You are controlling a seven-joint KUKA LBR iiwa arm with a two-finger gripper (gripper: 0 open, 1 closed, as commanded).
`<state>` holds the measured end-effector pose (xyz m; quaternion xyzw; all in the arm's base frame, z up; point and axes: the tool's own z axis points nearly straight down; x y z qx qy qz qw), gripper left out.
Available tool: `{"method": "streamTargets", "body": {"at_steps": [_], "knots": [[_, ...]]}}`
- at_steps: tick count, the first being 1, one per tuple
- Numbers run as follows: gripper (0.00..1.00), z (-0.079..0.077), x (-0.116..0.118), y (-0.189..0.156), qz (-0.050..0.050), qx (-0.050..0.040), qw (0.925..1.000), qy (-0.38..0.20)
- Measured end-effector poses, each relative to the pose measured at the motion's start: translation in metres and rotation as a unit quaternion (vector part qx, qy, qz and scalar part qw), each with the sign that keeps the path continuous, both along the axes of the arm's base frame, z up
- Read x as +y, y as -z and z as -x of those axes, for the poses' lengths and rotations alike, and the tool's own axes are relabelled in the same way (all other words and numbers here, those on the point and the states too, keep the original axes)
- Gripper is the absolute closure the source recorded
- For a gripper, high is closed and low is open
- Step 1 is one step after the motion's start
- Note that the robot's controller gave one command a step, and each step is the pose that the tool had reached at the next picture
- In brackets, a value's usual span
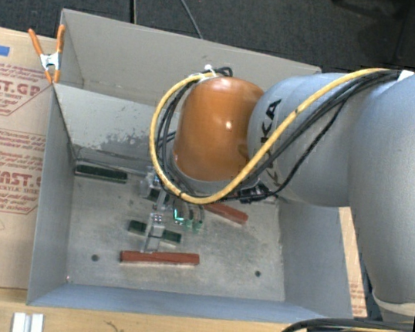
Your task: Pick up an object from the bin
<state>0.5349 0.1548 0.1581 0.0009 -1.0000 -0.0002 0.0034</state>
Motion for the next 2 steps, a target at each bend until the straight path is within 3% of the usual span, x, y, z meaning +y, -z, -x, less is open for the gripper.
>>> {"method": "streamTargets", "body": {"at_steps": [1, 2], "knots": [[0.00, 0.0177, -0.0421, 0.0931, 0.001, 0.0005, 0.9998, 0.019], [0.00, 0.0175, -0.0412, 0.0932, -0.001, -0.0039, 0.9998, 0.019]]}}
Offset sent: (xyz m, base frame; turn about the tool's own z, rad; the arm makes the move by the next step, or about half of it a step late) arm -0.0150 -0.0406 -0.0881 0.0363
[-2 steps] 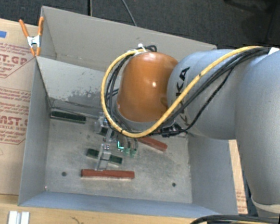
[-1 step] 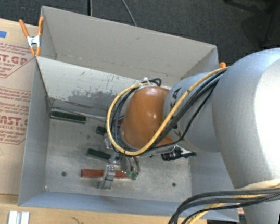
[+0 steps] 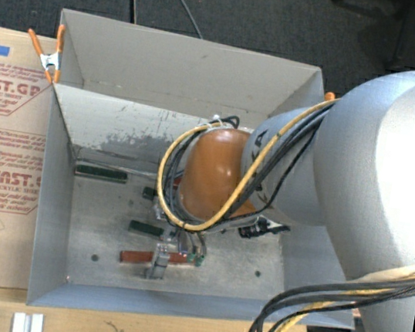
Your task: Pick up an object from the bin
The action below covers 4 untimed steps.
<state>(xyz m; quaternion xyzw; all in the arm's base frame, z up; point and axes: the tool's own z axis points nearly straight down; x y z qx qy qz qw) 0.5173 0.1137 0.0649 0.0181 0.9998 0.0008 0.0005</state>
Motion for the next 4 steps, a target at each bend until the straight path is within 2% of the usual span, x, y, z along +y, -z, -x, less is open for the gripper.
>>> {"method": "streamTargets", "body": {"at_steps": [3, 4], "knots": [[0.00, -0.0007, 0.0024, -0.0003, 0.000, -0.0002, 1.0000, 0.000], [1.00, -0.0005, 0.0024, -0.0002, 0.000, 0.0003, 1.0000, 0.000]]}}
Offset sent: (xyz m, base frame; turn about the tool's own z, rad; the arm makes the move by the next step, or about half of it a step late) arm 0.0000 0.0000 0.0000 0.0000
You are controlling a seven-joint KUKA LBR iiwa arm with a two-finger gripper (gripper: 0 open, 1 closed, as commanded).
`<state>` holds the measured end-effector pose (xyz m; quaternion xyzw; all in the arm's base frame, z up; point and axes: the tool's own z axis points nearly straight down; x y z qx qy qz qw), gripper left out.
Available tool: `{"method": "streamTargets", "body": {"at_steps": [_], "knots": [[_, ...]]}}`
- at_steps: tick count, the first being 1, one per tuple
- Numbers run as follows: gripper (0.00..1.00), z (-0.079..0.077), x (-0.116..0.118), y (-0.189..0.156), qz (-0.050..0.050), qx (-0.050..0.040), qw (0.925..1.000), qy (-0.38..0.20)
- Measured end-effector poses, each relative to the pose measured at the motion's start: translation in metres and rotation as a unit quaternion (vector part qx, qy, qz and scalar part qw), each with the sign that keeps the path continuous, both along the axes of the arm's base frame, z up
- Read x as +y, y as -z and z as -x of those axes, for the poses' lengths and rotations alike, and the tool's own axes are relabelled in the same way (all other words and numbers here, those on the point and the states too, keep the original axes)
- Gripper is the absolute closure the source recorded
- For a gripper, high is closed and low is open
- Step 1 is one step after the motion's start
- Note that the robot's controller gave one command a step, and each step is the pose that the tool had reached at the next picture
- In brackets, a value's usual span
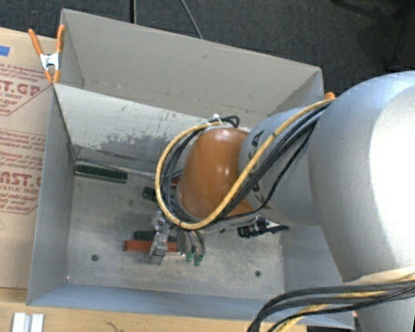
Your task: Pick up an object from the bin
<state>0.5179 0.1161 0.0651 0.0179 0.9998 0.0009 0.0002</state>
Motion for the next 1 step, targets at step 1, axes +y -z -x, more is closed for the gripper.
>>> {"method": "streamTargets", "body": {"at_steps": [1], "knots": [[1.00, -0.0005, 0.0004, -0.0350, 0.000, -0.0012, 1.0000, 0.000]]}}
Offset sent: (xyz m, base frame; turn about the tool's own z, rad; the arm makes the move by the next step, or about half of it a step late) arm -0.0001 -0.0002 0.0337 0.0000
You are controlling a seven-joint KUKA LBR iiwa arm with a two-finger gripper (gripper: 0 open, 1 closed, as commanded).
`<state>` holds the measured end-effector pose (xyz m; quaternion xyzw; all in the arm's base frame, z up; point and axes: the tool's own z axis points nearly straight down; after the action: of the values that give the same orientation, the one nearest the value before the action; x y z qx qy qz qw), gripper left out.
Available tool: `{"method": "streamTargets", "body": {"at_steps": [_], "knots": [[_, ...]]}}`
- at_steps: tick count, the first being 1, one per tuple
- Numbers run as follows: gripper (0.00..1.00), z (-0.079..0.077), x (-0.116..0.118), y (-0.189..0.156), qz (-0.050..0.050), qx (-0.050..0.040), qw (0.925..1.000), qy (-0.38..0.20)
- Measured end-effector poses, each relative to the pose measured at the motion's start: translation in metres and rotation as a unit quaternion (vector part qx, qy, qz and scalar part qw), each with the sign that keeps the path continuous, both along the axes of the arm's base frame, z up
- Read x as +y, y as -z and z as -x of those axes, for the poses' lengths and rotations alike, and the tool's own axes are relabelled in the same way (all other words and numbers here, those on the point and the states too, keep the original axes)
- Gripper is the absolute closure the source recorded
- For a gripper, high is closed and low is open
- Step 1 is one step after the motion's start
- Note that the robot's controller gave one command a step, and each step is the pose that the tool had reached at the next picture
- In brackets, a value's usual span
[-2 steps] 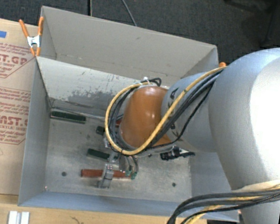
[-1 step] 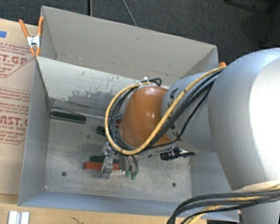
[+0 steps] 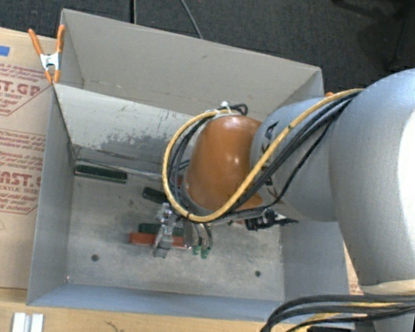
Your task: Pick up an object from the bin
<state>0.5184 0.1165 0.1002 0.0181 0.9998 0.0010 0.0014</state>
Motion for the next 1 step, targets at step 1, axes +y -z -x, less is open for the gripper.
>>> {"method": "streamTargets", "body": {"at_steps": [1], "knots": [[1.00, -0.0004, 0.0005, -0.0171, 0.000, 0.0005, 1.0000, 0.000]]}}
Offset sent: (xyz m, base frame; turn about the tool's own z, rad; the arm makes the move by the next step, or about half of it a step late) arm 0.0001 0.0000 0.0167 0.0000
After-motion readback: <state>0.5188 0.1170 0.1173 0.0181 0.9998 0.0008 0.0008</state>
